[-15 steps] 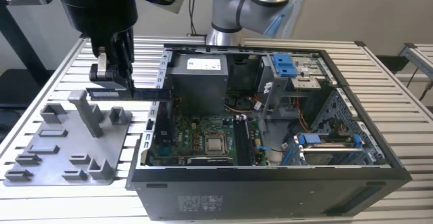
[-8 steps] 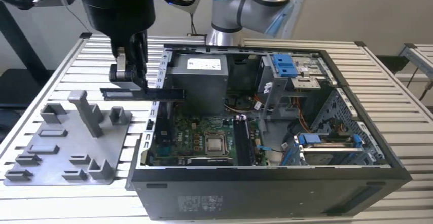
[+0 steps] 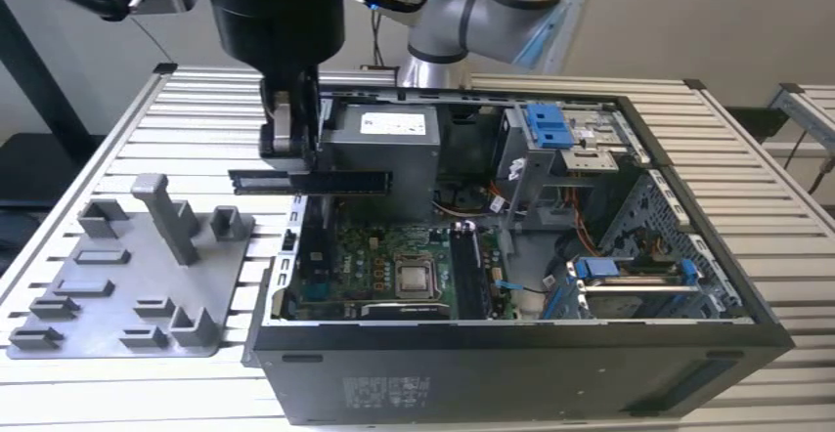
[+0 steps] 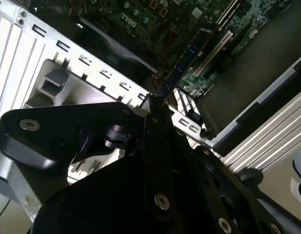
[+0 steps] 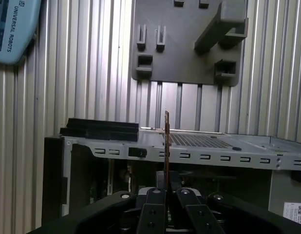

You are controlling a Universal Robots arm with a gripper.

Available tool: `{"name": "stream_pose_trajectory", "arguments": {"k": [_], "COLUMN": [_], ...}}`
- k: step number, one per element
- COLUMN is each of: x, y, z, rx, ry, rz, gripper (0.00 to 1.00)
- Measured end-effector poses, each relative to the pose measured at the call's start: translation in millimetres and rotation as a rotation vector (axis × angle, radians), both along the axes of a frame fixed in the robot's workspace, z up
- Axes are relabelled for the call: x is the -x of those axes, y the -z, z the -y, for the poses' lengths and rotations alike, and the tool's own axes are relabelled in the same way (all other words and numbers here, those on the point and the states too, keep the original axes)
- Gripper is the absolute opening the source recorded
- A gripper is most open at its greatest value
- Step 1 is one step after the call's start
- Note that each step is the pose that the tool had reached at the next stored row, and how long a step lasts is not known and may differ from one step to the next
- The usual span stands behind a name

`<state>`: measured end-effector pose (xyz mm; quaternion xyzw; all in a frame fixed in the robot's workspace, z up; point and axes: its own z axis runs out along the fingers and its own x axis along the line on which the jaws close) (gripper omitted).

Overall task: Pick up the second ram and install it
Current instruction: 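Pick up the second ram and move it above second insertion slot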

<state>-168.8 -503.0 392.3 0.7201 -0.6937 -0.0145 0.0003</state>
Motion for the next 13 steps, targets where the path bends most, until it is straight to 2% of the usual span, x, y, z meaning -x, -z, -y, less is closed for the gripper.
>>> {"name": "stream_pose_trajectory", "arguments": {"k": [13], "x": [-44.0], "y": [0.0], "z": [0.3], "rx": [0.0], "ry": [-0.008], "rz": [-0.0017], "gripper": [0.14]}}
